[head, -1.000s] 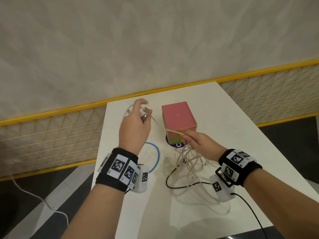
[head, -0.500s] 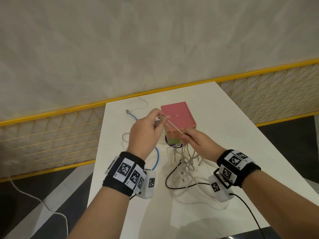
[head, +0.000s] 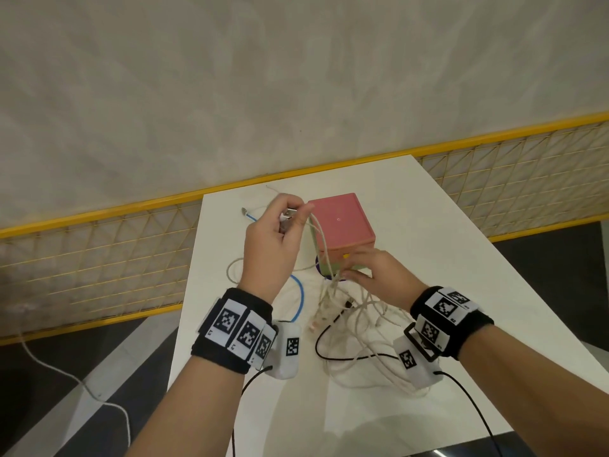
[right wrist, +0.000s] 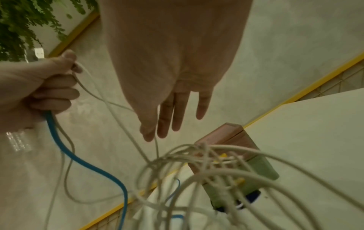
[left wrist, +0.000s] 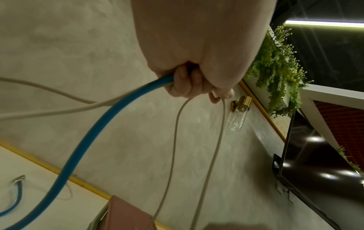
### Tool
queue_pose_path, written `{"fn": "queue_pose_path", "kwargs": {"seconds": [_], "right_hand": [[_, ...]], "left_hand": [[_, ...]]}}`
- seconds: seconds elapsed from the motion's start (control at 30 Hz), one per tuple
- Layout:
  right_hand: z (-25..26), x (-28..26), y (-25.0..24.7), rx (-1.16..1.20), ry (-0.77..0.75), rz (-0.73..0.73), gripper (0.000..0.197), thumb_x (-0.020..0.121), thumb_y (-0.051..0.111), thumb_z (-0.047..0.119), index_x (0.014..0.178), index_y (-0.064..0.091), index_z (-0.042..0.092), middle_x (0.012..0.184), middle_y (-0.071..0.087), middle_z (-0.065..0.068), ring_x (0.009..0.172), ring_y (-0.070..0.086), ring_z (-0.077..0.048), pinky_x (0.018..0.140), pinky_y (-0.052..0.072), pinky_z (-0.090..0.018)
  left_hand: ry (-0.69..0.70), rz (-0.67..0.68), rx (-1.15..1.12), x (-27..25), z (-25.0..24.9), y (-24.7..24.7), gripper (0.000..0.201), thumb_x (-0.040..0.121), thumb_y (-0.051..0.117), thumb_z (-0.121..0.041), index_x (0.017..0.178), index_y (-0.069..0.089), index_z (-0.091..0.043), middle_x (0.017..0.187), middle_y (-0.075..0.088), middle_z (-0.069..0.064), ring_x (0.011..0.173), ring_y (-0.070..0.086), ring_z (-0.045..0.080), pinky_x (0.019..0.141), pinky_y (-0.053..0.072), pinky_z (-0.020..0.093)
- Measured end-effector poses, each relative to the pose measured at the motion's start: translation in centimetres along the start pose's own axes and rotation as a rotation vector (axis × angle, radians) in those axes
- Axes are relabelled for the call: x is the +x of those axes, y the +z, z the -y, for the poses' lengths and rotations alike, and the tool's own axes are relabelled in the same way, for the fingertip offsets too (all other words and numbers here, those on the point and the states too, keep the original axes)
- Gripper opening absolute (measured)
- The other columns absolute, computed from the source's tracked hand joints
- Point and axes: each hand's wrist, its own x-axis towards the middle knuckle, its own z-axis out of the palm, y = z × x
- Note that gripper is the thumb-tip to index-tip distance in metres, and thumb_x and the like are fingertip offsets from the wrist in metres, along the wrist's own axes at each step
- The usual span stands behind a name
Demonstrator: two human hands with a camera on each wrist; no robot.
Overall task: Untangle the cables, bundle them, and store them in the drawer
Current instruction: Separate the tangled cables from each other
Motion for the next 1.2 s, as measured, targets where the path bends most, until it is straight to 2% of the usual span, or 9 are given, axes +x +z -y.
{"fn": "queue_pose_path", "kwargs": {"seconds": [0.13,0.3,0.5,0.63,0.73,0.83,0.93,1.07,1.2], "right_hand": [[-1.3,-1.5,1.0,-0.067,0.126,0.093,0.014,0.089,0.062,0.028,0.101,0.066,0.022,0.102,0.065,0.006,0.093,0.062,-0.014,0.090,0.049,-0.041],[2.6,-0.2,1.5,0.158,-0.063,-0.150,0.030,0.087,0.065,0.031,0.114,0.059,0.019,0.105,0.056,0.008,0.097,0.054,-0.002,0.085,0.045,-0.017],[3.8,1.3,2.7,0.143,0.049,0.009,0.009,0.095,0.053,0.018,0.096,0.059,0.012,0.077,0.055,0.012,0.061,0.049,-0.001,0.059,0.039,-0.012],[0.8,-0.1,2.9,-0.035,0.153,0.163,0.008,0.093,0.049,0.007,0.090,0.055,0.010,0.080,0.055,0.001,0.062,0.047,-0.011,0.064,0.037,-0.023],[-0.2,-1.2,2.4,0.007,0.239,0.106,0.008,0.092,0.049,0.012,0.095,0.049,0.020,0.082,0.060,0.001,0.059,0.049,-0.014,0.061,0.041,-0.028],[1.1,-1.3,1.8,-0.075,0.234,0.058,0.028,0.092,0.052,0.038,0.116,0.042,0.027,0.092,0.060,0.012,0.057,0.051,-0.005,0.062,0.045,-0.028],[3.1,-0.7,1.9,-0.201,0.116,0.007,0.034,0.088,0.052,0.053,0.117,0.046,0.035,0.098,0.047,0.023,0.074,0.048,0.001,0.063,0.041,-0.026],[3.2,-0.2,3.5,-0.245,0.033,0.047,0.015,0.093,0.052,0.039,0.096,0.061,0.026,0.102,0.057,0.012,0.069,0.047,-0.005,0.062,0.041,-0.025],[2.3,-0.1,3.0,-0.192,0.112,-0.010,0.022,0.096,0.047,0.028,0.093,0.061,0.011,0.091,0.058,0.001,0.062,0.046,-0.014,0.060,0.043,-0.031]], "left_hand": [[-0.001,-0.168,-0.124,1.5,-0.8,-1.6,0.016,0.096,0.059,-0.024,0.080,0.056,-0.028,0.053,0.044,-0.019,0.050,0.033,0.002,0.049,0.028,0.013],[0.020,0.045,-0.033,1.5,-1.5,-0.5,0.013,0.093,0.063,-0.030,0.081,0.058,-0.029,0.054,0.048,-0.017,0.048,0.034,0.004,0.048,0.029,0.019],[-0.012,0.026,-0.050,0.9,-1.4,-0.2,0.015,0.093,0.063,-0.030,0.080,0.056,-0.030,0.053,0.048,-0.017,0.048,0.033,0.005,0.049,0.030,0.022],[-0.018,-0.183,-0.088,1.4,-1.1,-2.2,0.017,0.095,0.060,-0.025,0.079,0.056,-0.029,0.050,0.043,-0.019,0.048,0.032,0.001,0.048,0.028,0.013],[-0.028,-0.262,-0.070,2.1,-0.7,-3.5,0.019,0.096,0.059,-0.027,0.078,0.054,-0.029,0.053,0.041,-0.017,0.051,0.035,0.000,0.051,0.030,0.011],[-0.052,-0.181,-0.063,2.1,-0.7,-3.0,0.019,0.096,0.060,-0.027,0.077,0.055,-0.027,0.050,0.042,-0.018,0.049,0.034,0.001,0.049,0.029,0.012],[-0.040,-0.044,-0.082,1.5,-1.3,-1.2,0.014,0.094,0.061,-0.026,0.083,0.059,-0.018,0.049,0.044,-0.018,0.047,0.033,0.003,0.048,0.027,0.013],[-0.017,0.005,-0.091,1.2,-2.3,0.2,0.015,0.093,0.062,-0.028,0.085,0.061,-0.015,0.054,0.044,-0.014,0.049,0.033,0.004,0.048,0.028,0.015],[-0.016,-0.098,-0.099,1.7,-1.9,-0.7,0.016,0.095,0.061,-0.025,0.080,0.058,-0.022,0.050,0.045,-0.021,0.049,0.037,0.000,0.050,0.029,0.010]]}}
